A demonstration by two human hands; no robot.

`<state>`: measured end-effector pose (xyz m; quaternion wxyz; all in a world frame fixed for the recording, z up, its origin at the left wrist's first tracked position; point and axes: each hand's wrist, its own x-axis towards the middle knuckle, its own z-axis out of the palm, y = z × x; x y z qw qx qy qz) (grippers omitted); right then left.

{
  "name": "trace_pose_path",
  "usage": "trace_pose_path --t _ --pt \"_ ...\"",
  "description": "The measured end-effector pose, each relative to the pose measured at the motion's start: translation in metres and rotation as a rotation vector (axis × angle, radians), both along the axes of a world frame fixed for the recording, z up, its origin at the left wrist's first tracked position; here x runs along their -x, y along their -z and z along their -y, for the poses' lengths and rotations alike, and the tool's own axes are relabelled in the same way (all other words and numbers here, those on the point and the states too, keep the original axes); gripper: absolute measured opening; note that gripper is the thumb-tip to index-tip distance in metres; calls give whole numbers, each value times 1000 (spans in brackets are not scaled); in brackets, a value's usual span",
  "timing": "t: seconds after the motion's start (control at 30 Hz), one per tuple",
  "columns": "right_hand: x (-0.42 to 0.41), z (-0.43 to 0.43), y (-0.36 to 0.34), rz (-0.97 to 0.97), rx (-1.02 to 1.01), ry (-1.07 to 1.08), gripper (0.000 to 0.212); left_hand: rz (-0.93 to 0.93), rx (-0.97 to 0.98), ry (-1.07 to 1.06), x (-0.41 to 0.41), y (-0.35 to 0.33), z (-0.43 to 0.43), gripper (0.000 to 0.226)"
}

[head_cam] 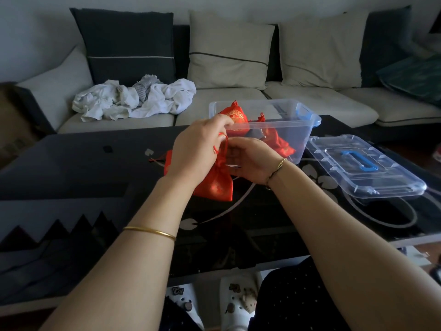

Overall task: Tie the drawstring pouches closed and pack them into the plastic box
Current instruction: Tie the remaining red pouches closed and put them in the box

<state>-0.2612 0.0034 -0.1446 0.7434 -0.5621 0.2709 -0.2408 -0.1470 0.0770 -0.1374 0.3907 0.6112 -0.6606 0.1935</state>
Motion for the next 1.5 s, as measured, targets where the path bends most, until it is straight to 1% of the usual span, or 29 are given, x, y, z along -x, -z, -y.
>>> trace_pose_path --t 0.1,0.2,0.3,0.4,0.5,0.57,0.63,0.67,0.77,0.83,0.87,0.93,1.0,1.03,1.1,1.17,1.2,1.27,1.33,1.43,1.5 --pt "1 -1 -1 -3 -36 -49 17 -3 40 -11 -1 1 1 28" --pt "1 -1 0 -19 -29 -98 16 -49 65 -4 -2 1 1 26" --pt "1 1 -1 -22 40 3 16 -168 41 23 -4 1 0 25" --pt "4 3 -2 -32 166 121 19 -340 -53 79 -7 -1 -2 30" --pt "9 5 -4 -17 198 227 26 -389 -143 46 -9 -2 -4 30" --pt "12 9 -4 23 125 295 28 -331 -214 -29 -13 1 -5 28" --pt "14 14 -2 130 -52 323 29 -257 -292 -124 -19 6 -4 25" --pt "15 16 -1 190 -154 320 30 -247 -331 -161 -21 7 -4 27" --pt "19 17 1 371 -434 277 34 -296 -394 -229 -20 8 -2 35" --pt "19 18 2 448 -532 263 37 -349 -394 -255 -20 5 -1 39" --pt "20 18 3 441 -550 286 36 -386 -396 -265 -19 3 0 40" --pt "19 21 6 388 -576 364 33 -498 -386 -275 -17 0 2 39" --pt "18 23 11 347 -618 425 29 -704 -341 -231 -11 -3 5 36" --pt "16 23 13 330 -632 441 28 -860 -297 -165 -7 -4 6 35" --pt "12 23 16 287 -637 453 28 -1188 -216 55 2 -7 8 38" --pt "9 20 16 253 -627 448 28 -1397 -191 283 5 -8 8 40" --pt "8 19 15 248 -612 444 29 -1448 -197 341 5 -7 7 40" --pt "8 17 13 251 -558 437 30 -1429 -244 310 4 -5 8 39" --pt "8 16 9 254 -439 435 31 -1304 -330 216 2 -2 8 34" --pt "6 10 0 223 -145 398 32 -1062 -475 142 0 1 5 20" --pt "4 5 -5 178 44 363 33 -935 -531 122 2 1 4 12"
